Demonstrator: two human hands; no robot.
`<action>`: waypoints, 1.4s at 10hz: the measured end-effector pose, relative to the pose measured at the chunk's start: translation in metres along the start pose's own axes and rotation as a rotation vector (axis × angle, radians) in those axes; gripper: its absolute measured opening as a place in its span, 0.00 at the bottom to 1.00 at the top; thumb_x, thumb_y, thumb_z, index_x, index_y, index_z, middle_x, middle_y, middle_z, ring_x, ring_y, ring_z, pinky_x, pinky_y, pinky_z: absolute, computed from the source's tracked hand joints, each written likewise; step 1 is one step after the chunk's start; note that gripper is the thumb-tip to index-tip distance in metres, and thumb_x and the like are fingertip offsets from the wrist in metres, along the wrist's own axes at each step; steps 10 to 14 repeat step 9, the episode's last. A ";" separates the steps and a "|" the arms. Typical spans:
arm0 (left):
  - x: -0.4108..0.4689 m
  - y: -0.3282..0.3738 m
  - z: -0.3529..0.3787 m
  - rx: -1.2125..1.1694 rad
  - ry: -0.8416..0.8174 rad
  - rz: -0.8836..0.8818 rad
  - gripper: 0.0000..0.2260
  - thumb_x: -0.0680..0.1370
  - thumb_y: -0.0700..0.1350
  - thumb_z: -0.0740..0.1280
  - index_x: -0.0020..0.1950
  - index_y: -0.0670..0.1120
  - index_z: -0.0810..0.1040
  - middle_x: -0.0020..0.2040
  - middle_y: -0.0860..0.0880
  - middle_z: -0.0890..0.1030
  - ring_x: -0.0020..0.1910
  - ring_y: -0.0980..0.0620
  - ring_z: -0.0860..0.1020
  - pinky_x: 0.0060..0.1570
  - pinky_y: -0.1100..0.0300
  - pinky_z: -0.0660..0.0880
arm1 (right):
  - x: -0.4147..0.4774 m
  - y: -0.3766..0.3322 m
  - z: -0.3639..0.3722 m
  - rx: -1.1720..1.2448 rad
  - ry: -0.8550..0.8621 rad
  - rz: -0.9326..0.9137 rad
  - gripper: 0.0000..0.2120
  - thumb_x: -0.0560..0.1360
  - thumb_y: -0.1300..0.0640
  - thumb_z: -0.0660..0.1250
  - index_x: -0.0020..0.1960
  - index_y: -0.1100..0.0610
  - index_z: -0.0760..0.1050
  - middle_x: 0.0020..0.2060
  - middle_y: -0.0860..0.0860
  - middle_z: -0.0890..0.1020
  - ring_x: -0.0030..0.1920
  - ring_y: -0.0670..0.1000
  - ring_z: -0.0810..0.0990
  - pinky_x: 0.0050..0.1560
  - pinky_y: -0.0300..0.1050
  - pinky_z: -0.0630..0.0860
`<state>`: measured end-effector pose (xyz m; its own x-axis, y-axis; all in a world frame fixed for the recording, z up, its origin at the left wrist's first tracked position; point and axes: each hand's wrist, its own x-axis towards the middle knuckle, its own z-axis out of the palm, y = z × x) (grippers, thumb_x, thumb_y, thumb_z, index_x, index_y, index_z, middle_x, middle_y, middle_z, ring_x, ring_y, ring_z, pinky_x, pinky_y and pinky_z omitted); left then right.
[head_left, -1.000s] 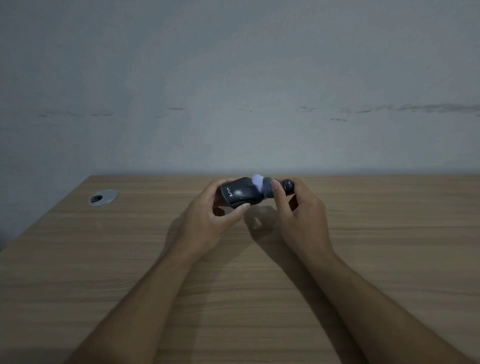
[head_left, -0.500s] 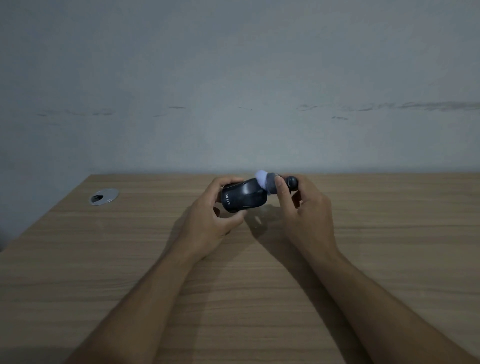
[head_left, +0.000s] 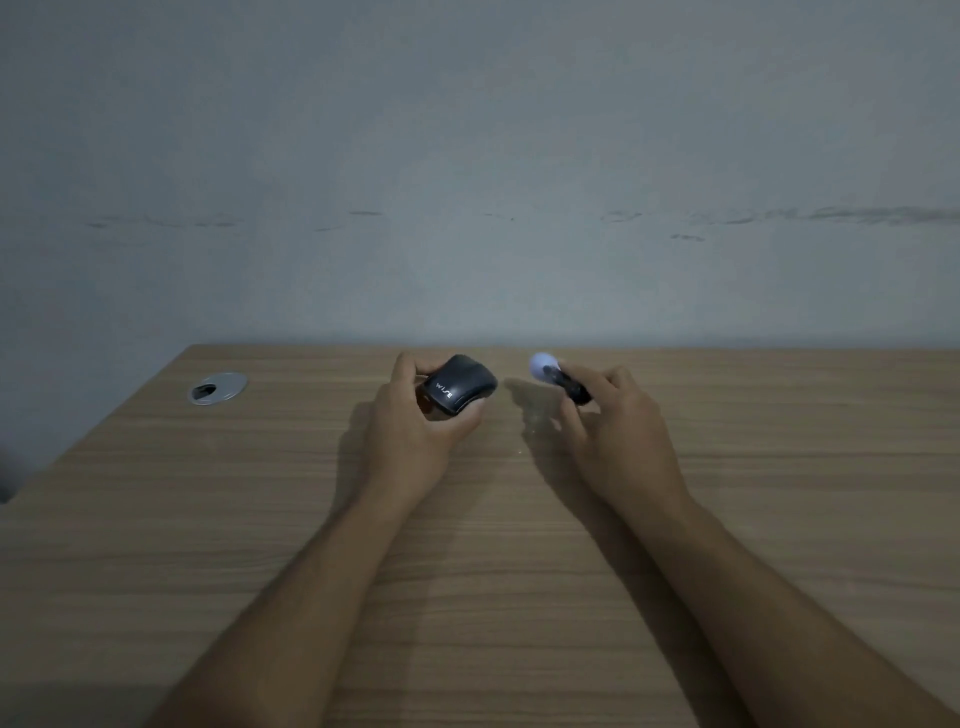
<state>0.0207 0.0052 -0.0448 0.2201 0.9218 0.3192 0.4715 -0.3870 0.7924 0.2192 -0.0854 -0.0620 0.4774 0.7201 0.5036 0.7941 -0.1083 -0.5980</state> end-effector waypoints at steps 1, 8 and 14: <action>0.004 -0.007 0.001 0.162 -0.006 -0.016 0.24 0.67 0.68 0.78 0.55 0.59 0.76 0.50 0.59 0.82 0.50 0.60 0.82 0.49 0.54 0.82 | -0.002 0.000 -0.004 -0.145 -0.111 0.047 0.18 0.83 0.44 0.66 0.72 0.39 0.79 0.51 0.45 0.75 0.55 0.55 0.81 0.58 0.57 0.82; 0.002 0.004 -0.002 0.281 -0.025 -0.179 0.39 0.67 0.85 0.62 0.58 0.52 0.79 0.59 0.56 0.82 0.67 0.48 0.76 0.69 0.41 0.72 | -0.018 -0.016 -0.007 -0.446 -0.271 0.054 0.28 0.83 0.30 0.59 0.75 0.43 0.74 0.67 0.49 0.75 0.70 0.55 0.75 0.66 0.58 0.75; 0.009 -0.002 -0.021 0.224 0.036 -0.059 0.30 0.84 0.71 0.52 0.54 0.49 0.82 0.53 0.51 0.84 0.58 0.44 0.82 0.60 0.47 0.77 | -0.004 -0.025 -0.018 -0.322 -0.203 0.051 0.33 0.82 0.31 0.58 0.79 0.49 0.73 0.71 0.53 0.75 0.72 0.57 0.76 0.68 0.59 0.78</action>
